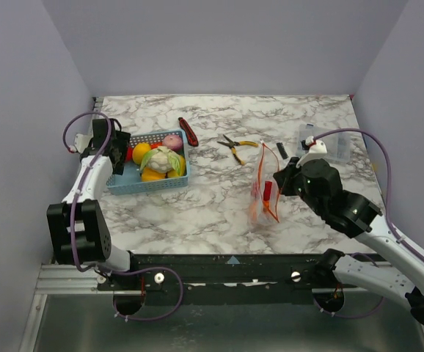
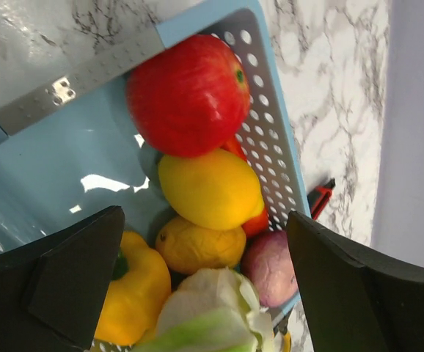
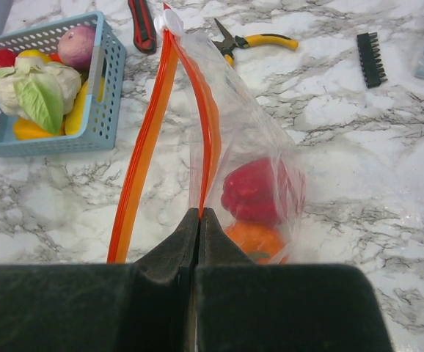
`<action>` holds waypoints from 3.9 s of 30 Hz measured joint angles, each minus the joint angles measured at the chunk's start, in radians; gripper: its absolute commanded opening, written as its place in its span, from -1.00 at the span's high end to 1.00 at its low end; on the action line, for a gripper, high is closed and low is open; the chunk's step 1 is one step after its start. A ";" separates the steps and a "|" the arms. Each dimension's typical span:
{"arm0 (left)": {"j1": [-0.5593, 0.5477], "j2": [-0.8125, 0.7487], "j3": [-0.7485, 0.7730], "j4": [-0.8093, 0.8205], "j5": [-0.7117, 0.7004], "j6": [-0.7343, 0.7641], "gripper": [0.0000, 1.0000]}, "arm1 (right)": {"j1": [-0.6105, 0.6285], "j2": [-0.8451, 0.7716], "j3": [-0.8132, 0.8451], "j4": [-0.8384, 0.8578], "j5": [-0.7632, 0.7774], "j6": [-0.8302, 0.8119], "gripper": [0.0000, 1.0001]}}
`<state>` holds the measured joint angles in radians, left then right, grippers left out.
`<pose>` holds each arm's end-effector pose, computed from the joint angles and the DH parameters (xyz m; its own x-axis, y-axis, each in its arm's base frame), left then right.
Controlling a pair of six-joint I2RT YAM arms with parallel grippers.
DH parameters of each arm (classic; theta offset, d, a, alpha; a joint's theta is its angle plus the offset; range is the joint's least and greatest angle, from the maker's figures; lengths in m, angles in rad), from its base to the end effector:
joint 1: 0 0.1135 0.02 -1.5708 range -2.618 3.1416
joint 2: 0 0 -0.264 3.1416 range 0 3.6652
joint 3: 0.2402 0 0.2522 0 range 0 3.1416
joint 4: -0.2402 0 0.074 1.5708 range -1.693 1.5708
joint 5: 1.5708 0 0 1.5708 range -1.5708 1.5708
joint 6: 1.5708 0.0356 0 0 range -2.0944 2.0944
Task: Place the food in the zip-top bag and seal the zipper
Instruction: Adjust the bin at the center of the board.
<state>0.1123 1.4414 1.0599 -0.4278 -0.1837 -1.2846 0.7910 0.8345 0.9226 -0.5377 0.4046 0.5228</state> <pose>0.3081 0.0413 0.2609 0.0228 -0.9466 -0.3216 -0.7564 0.1940 -0.6246 0.1348 0.1164 0.3440 -0.4667 0.1809 -0.8657 -0.1978 0.9327 0.3015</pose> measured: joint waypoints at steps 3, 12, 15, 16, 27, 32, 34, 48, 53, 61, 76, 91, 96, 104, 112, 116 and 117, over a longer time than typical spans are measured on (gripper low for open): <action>0.023 0.061 0.000 0.021 -0.018 -0.045 -0.93 | 0.000 -0.001 0.000 0.000 0.003 0.000 0.99; 0.087 0.190 0.008 0.074 0.001 -0.113 -0.84 | 0.000 0.005 0.000 0.000 0.003 0.000 0.99; 0.098 0.207 0.019 0.106 0.023 -0.114 -0.84 | 0.000 0.010 0.000 0.000 0.003 0.003 0.99; 0.102 0.211 0.023 0.113 0.029 -0.114 -0.83 | 0.000 0.010 0.000 0.000 0.003 0.004 0.99; 0.111 0.252 0.029 0.176 0.105 -0.120 -0.62 | 0.000 0.018 0.000 0.005 0.002 0.027 0.99; 0.111 0.253 0.024 0.188 0.106 -0.127 -0.25 | 0.000 0.019 0.000 0.006 0.003 0.042 0.99; 0.111 0.253 0.012 0.201 0.107 -0.132 -0.10 | 0.000 0.023 0.000 0.005 0.003 0.046 0.99; 0.111 0.179 -0.090 0.291 0.132 -0.116 -0.01 | 0.000 0.040 0.003 0.005 0.032 0.055 0.99; 0.111 0.161 -0.099 0.291 0.132 -0.093 -0.60 | 0.000 0.040 0.003 0.005 0.032 0.056 0.99; 0.110 0.184 -0.089 0.290 0.117 -0.105 -0.97 | 0.000 0.043 0.004 0.005 0.031 0.052 0.99; 0.050 0.238 -0.077 0.375 -0.062 -0.233 -0.83 | 0.000 0.058 0.004 0.018 0.024 0.031 0.99; 0.012 0.251 -0.138 0.472 -0.192 -0.326 0.25 | 0.000 0.051 0.021 0.019 0.024 0.024 0.99; 0.009 0.248 -0.168 0.554 -0.194 -0.318 0.38 | 0.000 0.042 0.024 0.019 0.024 0.024 0.99; 0.003 0.185 -0.250 0.576 -0.179 -0.281 0.38 | 0.000 0.041 0.024 0.019 0.024 0.024 0.99; -0.039 0.067 -0.340 0.520 -0.079 -0.261 0.19 | 0.000 0.011 0.024 0.020 0.021 0.026 0.99; -0.078 0.026 -0.349 0.441 -0.028 -0.260 0.15 | 0.000 -0.003 0.024 0.020 0.017 0.026 0.99; -0.094 0.013 -0.354 0.422 -0.010 -0.261 0.15 | 0.000 -0.005 0.024 0.020 0.016 0.026 0.99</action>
<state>0.0181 1.4540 0.7055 -0.0055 -0.1932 -1.5455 0.7914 0.8295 0.9470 -0.5179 0.4210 0.5488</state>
